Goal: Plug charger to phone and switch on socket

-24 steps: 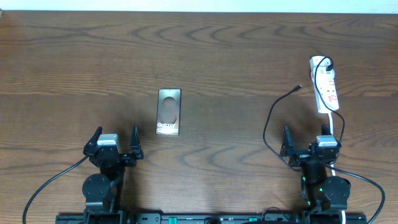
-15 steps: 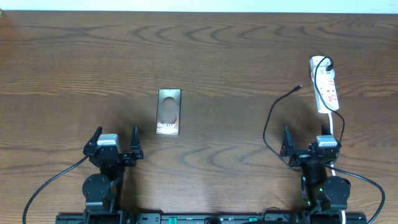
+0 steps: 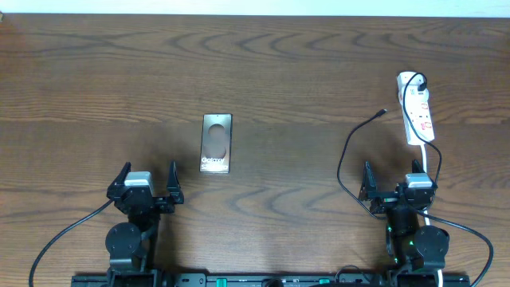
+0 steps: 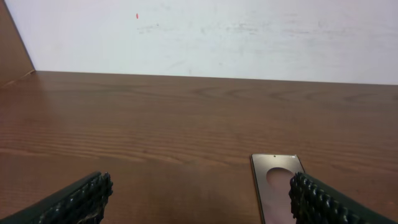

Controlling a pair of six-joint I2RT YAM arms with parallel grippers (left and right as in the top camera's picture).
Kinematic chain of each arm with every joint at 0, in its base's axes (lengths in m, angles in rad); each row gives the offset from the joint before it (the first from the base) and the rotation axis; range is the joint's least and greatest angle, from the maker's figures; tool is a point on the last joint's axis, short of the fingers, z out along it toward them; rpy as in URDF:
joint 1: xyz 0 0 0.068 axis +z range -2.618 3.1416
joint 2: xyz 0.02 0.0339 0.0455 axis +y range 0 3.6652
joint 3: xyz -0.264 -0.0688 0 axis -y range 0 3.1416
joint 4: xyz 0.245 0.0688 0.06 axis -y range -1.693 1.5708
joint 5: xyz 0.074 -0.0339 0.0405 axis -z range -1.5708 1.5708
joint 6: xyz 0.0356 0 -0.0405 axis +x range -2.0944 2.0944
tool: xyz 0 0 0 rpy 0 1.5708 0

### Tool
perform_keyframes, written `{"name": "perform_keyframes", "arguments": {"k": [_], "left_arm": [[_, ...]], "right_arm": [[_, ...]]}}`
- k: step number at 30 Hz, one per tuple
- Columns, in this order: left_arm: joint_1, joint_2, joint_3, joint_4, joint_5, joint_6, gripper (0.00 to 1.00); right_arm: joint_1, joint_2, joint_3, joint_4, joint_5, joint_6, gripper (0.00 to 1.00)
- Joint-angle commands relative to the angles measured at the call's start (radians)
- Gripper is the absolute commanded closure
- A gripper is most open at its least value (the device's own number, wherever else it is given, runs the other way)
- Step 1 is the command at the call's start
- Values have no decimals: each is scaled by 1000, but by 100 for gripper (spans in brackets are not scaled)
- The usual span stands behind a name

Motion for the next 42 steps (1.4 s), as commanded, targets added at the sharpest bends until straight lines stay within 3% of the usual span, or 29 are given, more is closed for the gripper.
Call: {"name": "perform_keyframes", "arguments": {"k": [1,42], "left_arm": [[0,-6,-28,-15,-9,-1,7],[0,-5,-28,-15,-50,45,7]], "right_arm": [[7,-5,-2,-5,11,11,1],[7,-5,-2,-5,11,11,1]]}}
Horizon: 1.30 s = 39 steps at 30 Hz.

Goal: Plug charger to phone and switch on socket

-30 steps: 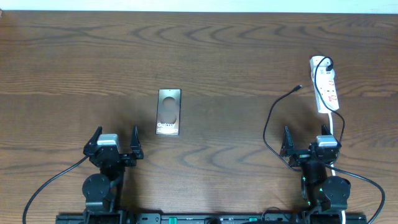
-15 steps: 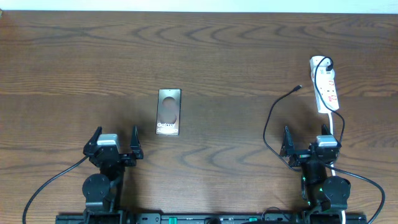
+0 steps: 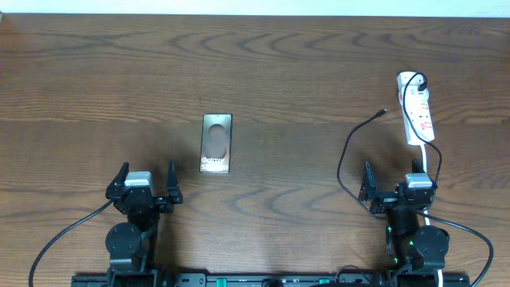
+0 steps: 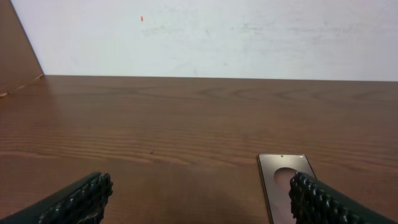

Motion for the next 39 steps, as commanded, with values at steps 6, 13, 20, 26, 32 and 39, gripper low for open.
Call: {"name": "perform_keyframes", "arguments": {"k": [6,13,20,26,32,39], "left_arm": [[0,-5,-26,-14,77,5,7],[0,-5,-8,-15,171,-154,7],[0,35,66,-31,232,-198,7],[0,189,206,-77,236,-197,7],[-8,459,425,-117,274,-198,7],[-94,814,756,-324,235,-198,7]], "right_arm": [[7,-5,-2,-5,11,11,1],[7,-5,-2,-5,11,11,1],[7,-5,-2,-4,11,11,1],[7,-5,-2,-5,11,11,1],[7,-5,-2,-4,11,11,1],[7,-5,-2,-5,11,11,1]]}}
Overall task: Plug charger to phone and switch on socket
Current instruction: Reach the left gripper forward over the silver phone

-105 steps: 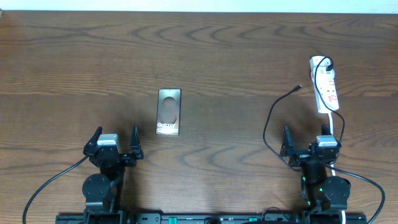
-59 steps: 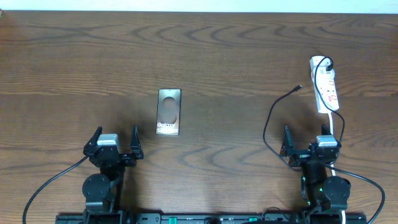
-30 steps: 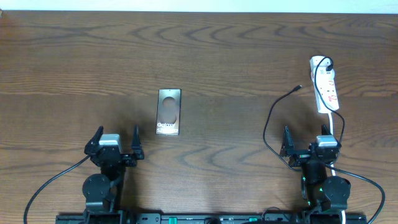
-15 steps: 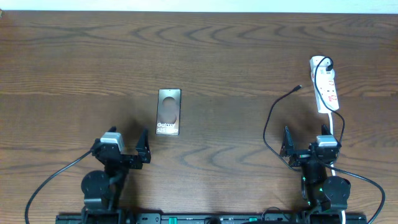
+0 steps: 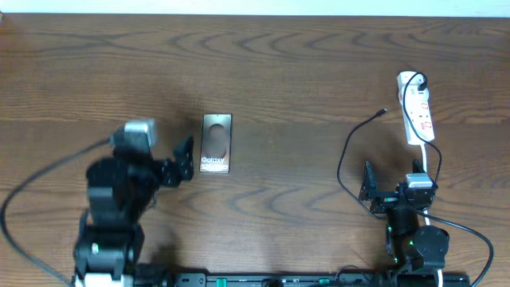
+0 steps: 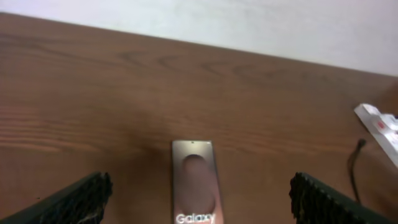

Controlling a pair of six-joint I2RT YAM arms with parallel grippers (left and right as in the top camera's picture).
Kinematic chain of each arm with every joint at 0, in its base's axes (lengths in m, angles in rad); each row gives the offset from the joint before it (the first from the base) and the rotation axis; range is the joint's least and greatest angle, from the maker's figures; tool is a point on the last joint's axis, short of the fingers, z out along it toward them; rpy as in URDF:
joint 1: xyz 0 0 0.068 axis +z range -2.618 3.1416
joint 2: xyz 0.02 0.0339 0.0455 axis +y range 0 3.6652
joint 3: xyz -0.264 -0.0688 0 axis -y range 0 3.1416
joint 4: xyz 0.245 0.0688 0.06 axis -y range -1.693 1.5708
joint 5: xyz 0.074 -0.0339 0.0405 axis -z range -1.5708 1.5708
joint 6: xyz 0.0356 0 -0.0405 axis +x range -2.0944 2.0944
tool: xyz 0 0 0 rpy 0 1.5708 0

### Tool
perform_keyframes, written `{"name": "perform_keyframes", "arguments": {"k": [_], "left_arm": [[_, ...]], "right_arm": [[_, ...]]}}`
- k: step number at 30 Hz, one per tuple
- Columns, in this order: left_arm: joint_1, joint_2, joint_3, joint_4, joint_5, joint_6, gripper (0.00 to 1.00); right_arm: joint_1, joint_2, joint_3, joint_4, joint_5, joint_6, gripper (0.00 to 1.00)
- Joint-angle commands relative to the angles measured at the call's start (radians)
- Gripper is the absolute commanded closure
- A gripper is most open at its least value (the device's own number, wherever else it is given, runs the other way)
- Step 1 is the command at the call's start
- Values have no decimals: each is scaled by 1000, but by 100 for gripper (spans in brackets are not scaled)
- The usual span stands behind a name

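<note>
A bronze Galaxy phone (image 5: 216,143) lies flat on the wooden table (image 5: 287,64), left of the middle. My left gripper (image 5: 163,170) is raised just left of it and open; in the left wrist view the phone (image 6: 195,180) lies centred between the fingers (image 6: 81,199). A white power strip (image 5: 417,108) lies at the far right, with the black charger cable (image 5: 343,163) plugged in at its far end. The cable's free tip (image 5: 383,112) rests on the table. My right gripper (image 5: 392,185) stands open near the front edge, holding nothing.
The strip's white lead (image 5: 434,163) runs back past the right arm. The cable loops close to the right gripper's left finger. The left wrist view catches the strip (image 6: 380,122) and the cable tip (image 6: 360,144) at its right edge, with a white wall behind.
My left arm has left its place at the front edge and now stands raised beside the phone, turned a little right, gripper still open. Phone, cable and right arm have not moved.
Both arms stood at the front edge with open grippers and the phone lay ahead of the left one. The left wrist view had shifted slightly by the second moment. Now the left gripper is up by the phone.
</note>
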Motion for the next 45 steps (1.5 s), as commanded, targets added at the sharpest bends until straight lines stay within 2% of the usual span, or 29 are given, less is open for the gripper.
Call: {"name": "perform_keyframes", "arguments": {"k": [1,6,10,23,27,31,41,45], "left_arm": [[-60,163,174,-85,-50,-5,7],[-183,424,435,-327,-336,-75,7],[-245,586,540,-372,-432,-72,7],[-253,892,547,-336,-379,-72,7],[-253,943,547,-321,-372,-72,7],[-253,999,547,-304,-296,-29,6],[-253,1125,547,-264,-291,-29,7],[-253,1144,547,-261,-188,21,6]], "right_arm": [[7,-5,-2,-4,7,11,1],[7,-5,-2,-4,7,11,1],[7,-5,-2,-4,7,11,1],[7,-5,-2,-4,7,11,1],[7,-5,-2,-4,7,11,1],[7,-5,-2,-4,7,11,1],[7,-5,-2,-4,7,11,1],[7,-5,-2,-4,7,11,1]]}}
